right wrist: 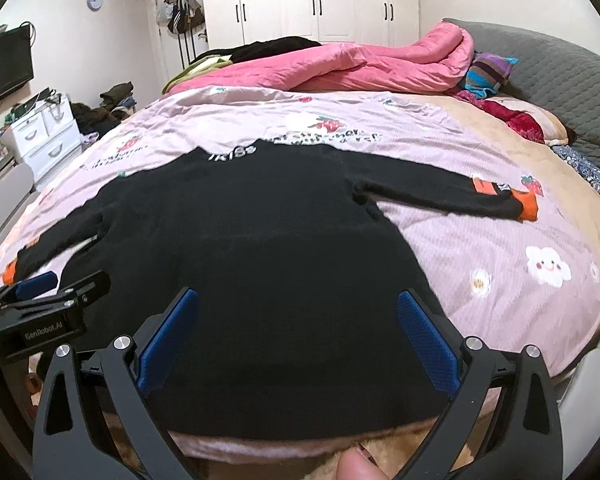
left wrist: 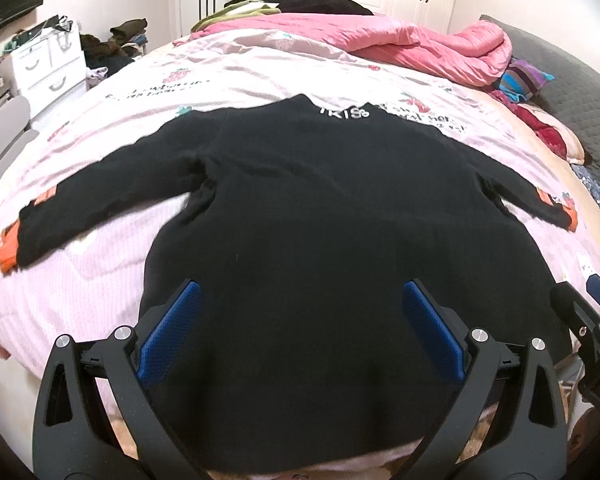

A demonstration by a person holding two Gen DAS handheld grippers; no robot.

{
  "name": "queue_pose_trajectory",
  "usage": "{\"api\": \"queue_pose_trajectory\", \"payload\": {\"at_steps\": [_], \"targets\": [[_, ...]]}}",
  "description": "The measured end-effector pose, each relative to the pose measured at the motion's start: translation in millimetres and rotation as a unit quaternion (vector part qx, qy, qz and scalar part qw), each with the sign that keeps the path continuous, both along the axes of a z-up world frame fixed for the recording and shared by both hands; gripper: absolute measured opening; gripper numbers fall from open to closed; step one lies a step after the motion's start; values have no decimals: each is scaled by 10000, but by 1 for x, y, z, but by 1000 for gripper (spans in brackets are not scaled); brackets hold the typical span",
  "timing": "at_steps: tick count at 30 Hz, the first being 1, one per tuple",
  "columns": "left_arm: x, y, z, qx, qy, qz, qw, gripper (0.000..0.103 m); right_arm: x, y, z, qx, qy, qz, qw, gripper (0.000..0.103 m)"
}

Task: Fold small clothes
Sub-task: 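Reach the right tool to the orange sleeve cuff and grasp it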

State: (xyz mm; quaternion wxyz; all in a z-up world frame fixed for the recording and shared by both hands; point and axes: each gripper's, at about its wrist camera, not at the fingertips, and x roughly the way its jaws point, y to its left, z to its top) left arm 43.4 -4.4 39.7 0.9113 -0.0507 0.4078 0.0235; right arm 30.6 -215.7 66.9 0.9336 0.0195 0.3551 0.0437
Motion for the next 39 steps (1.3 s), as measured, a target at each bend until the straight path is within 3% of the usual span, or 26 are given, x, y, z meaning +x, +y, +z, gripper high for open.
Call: {"api": "queue_pose_trajectory", "payload": {"at_steps": [11,16,27,39], "targets": [[55,-5,10,182,-8,68,9998,95,62,-8,21,52,-181,-489,9986,99],[86,-5,19,170,-73,135,9997,95,102,-24,23,365,-116,-926,9950,99],[148,-16,21,173,30,21,9998,95,171,-88,15,759,65,-2185,9729,99],[209,-44,-8,83,339,-322,9989,95,213,-161,-4,560,179,-3214,9451,99]]}}
